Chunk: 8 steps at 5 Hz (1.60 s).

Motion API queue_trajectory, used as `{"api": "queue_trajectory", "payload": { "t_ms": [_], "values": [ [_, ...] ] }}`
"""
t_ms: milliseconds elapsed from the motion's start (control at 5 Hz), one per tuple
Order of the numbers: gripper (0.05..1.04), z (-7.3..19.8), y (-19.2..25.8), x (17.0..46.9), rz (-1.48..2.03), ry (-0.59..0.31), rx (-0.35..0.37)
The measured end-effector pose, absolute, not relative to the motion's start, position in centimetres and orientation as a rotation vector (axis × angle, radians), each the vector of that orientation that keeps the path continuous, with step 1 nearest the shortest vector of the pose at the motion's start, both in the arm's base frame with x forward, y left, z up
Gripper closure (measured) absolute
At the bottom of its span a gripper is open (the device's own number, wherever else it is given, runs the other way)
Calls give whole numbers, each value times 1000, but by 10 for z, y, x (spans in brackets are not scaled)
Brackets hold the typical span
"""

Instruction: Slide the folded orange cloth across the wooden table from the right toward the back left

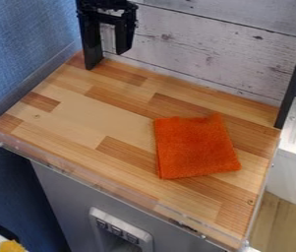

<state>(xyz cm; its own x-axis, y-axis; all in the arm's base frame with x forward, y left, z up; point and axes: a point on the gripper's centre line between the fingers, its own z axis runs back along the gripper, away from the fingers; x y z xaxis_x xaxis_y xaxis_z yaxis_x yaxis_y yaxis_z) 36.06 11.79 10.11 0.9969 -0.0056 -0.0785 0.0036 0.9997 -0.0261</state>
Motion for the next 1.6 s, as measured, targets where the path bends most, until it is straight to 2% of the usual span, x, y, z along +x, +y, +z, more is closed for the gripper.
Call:
{"api": "queue_trajectory", "payload": {
  "t_ms": [200, 400, 600, 1000, 1400, 1600],
  "values": [
    [85, 89, 106, 357, 47, 103, -26],
    [85, 86, 73, 358, 107, 90, -13],
    [85, 93, 40, 356, 179, 34, 10],
    [85, 84, -13, 351, 320, -28, 33],
    [85, 83, -42, 340, 413, -45, 28],
    [85, 78, -51, 334, 439, -24, 19]
  ]
}}
